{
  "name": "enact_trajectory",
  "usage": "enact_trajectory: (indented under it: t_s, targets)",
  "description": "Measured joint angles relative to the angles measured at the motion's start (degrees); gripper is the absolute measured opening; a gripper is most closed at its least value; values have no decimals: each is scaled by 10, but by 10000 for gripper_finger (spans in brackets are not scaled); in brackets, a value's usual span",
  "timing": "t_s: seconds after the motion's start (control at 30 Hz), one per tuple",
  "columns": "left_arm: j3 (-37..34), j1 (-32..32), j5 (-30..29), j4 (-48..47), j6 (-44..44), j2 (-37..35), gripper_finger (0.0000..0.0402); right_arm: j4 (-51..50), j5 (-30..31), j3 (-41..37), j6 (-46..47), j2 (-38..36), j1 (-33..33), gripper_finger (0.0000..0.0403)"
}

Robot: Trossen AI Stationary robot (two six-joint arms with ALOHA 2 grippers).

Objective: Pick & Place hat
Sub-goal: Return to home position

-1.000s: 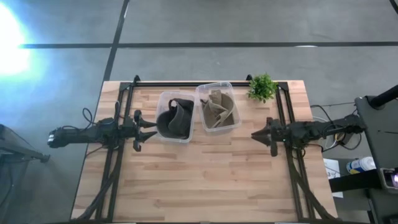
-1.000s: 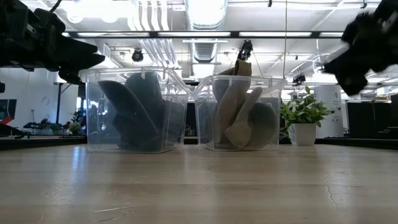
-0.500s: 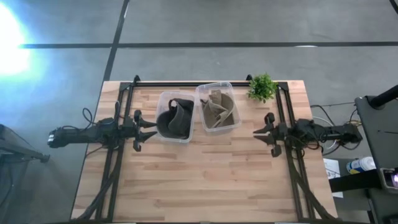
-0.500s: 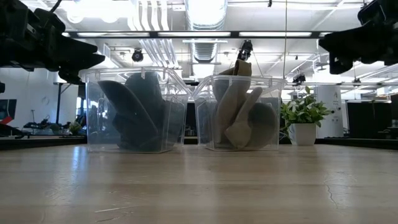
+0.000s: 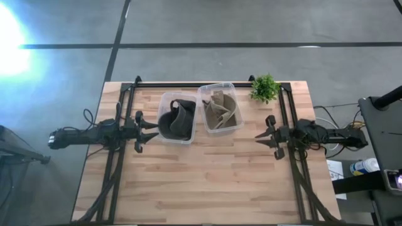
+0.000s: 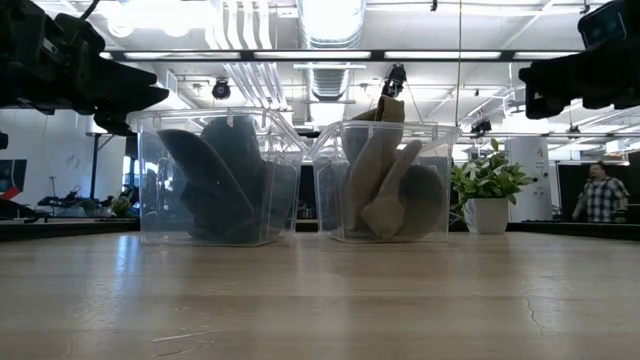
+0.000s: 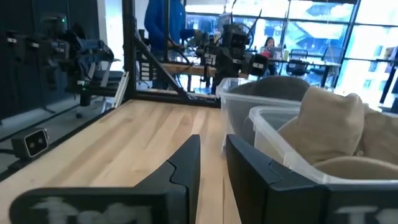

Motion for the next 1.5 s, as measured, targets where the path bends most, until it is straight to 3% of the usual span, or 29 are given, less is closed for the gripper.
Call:
enact_trajectory:
  t_s: [0.37, 1.5]
  targets:
    - [0, 0, 0, 0, 0, 0, 172, 0, 0, 0, 60, 13, 0, 73]
    - [0, 0, 0, 0, 0, 0, 172, 1, 1, 0, 60, 14, 0, 73]
